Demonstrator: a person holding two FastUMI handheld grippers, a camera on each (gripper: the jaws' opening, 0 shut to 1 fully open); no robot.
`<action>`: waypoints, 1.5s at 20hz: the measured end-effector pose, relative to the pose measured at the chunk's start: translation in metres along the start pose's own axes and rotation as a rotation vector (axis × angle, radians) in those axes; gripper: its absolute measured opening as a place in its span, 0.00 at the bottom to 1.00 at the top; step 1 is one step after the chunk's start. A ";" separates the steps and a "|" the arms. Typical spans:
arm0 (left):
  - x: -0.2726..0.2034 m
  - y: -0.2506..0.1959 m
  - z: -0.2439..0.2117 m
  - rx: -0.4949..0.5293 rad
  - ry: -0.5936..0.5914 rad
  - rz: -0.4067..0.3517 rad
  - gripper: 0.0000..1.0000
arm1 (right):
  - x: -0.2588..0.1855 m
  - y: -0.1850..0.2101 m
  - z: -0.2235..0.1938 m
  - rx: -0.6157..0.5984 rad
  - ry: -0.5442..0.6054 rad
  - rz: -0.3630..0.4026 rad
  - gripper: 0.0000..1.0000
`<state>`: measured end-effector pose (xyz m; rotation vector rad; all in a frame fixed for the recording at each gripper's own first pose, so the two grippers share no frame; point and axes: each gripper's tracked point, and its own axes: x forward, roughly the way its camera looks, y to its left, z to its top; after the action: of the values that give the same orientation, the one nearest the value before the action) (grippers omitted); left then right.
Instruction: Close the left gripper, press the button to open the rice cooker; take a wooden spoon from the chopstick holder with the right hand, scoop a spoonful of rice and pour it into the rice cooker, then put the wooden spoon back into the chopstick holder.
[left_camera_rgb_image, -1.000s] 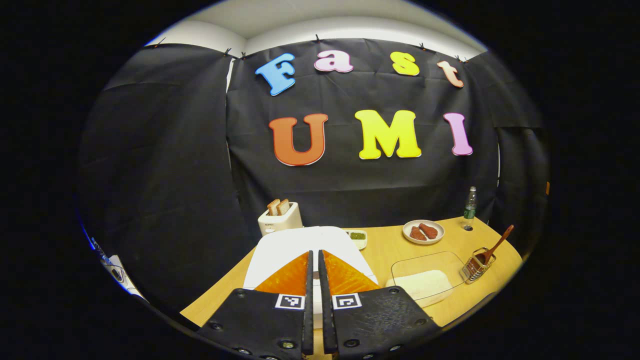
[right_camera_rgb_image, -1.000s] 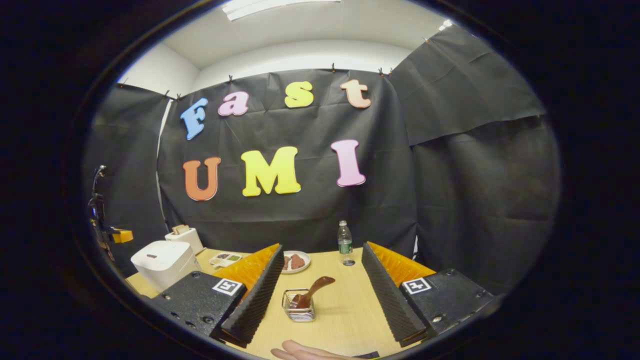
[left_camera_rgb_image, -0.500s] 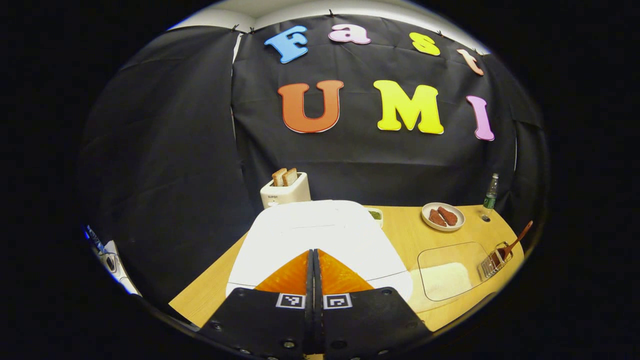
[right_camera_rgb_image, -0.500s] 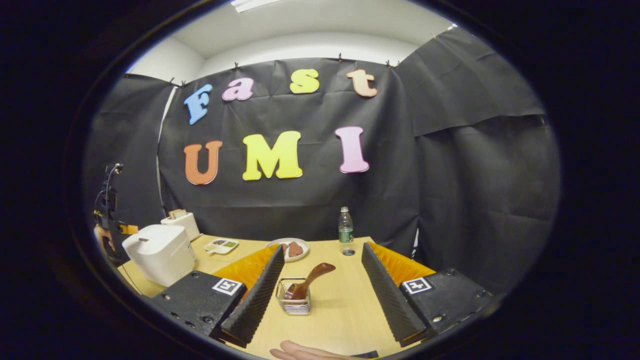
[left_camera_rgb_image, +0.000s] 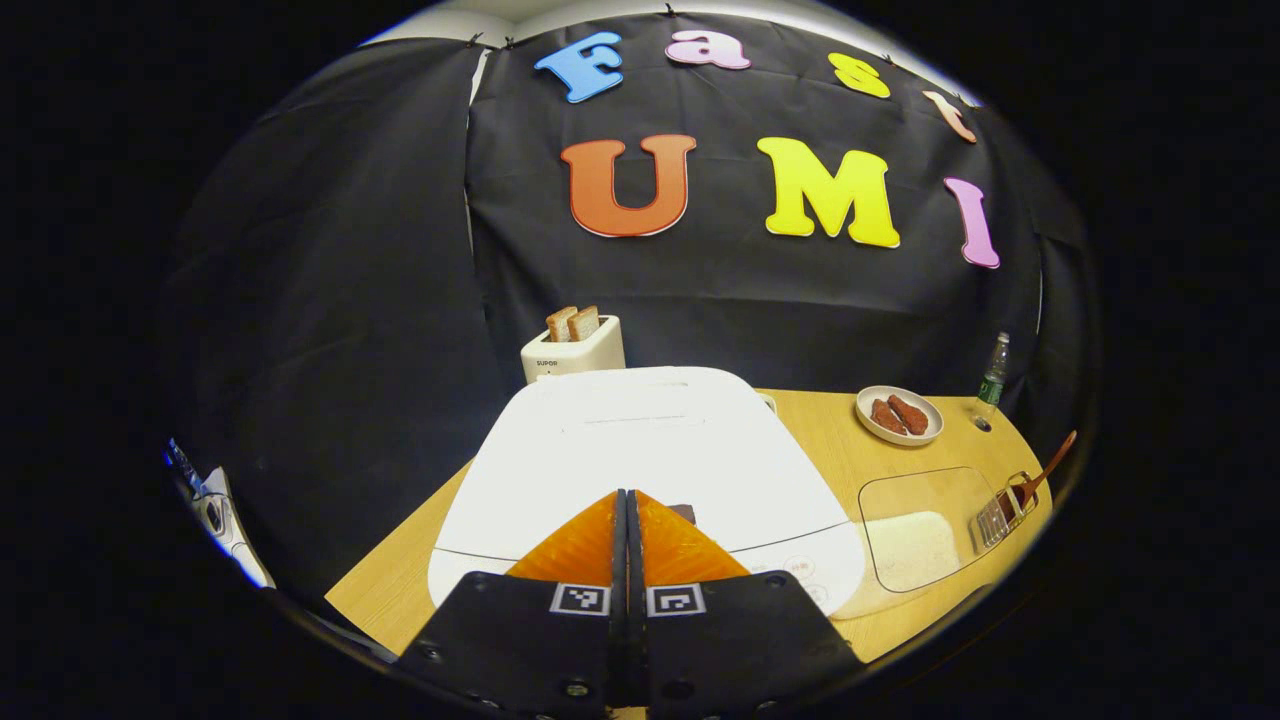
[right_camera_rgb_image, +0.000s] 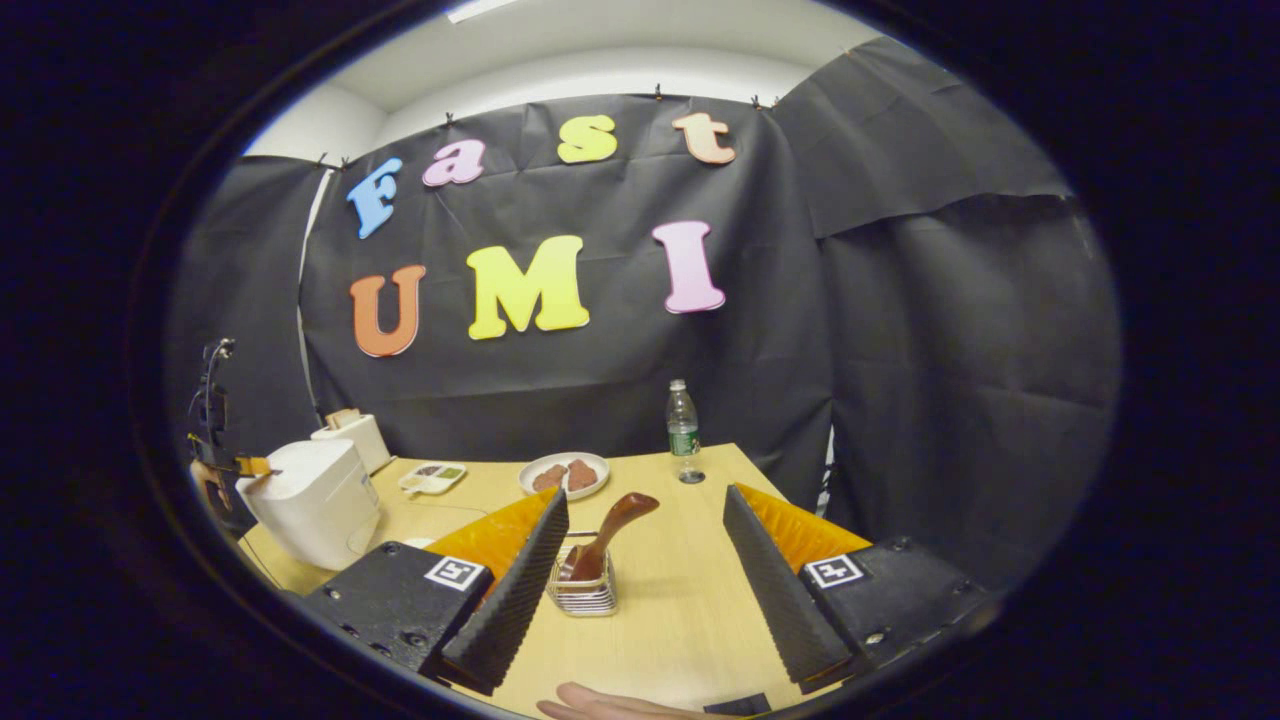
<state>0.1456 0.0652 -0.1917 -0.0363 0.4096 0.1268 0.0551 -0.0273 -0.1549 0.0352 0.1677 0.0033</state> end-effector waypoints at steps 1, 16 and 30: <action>-0.001 0.000 0.000 0.003 0.002 0.005 0.00 | 0.000 0.003 -0.002 0.003 0.004 0.008 1.00; -0.018 0.006 0.026 -0.010 -0.092 0.027 0.00 | 0.000 0.024 -0.037 -0.065 0.025 0.057 1.00; -0.158 0.005 0.051 0.001 -0.303 -0.035 0.81 | 0.032 0.043 -0.074 -0.026 0.044 0.060 1.00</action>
<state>0.0216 0.0546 -0.0817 -0.0230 0.1063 0.0959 0.0740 0.0180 -0.2313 0.0137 0.2105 0.0665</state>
